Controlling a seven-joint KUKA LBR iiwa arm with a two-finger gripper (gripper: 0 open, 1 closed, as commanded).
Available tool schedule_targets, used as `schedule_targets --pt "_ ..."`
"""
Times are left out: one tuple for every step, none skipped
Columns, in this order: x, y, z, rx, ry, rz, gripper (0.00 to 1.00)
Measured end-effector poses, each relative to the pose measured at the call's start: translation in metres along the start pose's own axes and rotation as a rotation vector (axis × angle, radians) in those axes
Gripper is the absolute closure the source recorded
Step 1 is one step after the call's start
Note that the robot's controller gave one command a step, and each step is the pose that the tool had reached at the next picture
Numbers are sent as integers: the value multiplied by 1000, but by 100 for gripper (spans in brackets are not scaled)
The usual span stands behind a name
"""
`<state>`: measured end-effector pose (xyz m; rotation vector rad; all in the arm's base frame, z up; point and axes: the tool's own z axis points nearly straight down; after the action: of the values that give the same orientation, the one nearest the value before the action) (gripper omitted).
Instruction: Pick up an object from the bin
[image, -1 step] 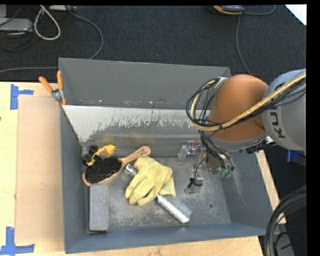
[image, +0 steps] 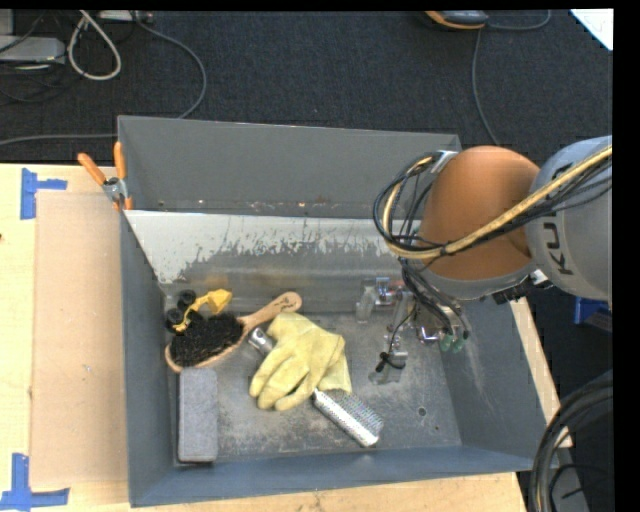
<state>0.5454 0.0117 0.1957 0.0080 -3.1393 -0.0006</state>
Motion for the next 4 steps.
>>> schedule_targets --pt "-26 46 82 0 2 -220 0" --pt "-52 66 56 1 -4 -311 0" --pt "-35 73 97 -3 7 -479 0" --pt "-43 69 124 2 -12 -592 0"
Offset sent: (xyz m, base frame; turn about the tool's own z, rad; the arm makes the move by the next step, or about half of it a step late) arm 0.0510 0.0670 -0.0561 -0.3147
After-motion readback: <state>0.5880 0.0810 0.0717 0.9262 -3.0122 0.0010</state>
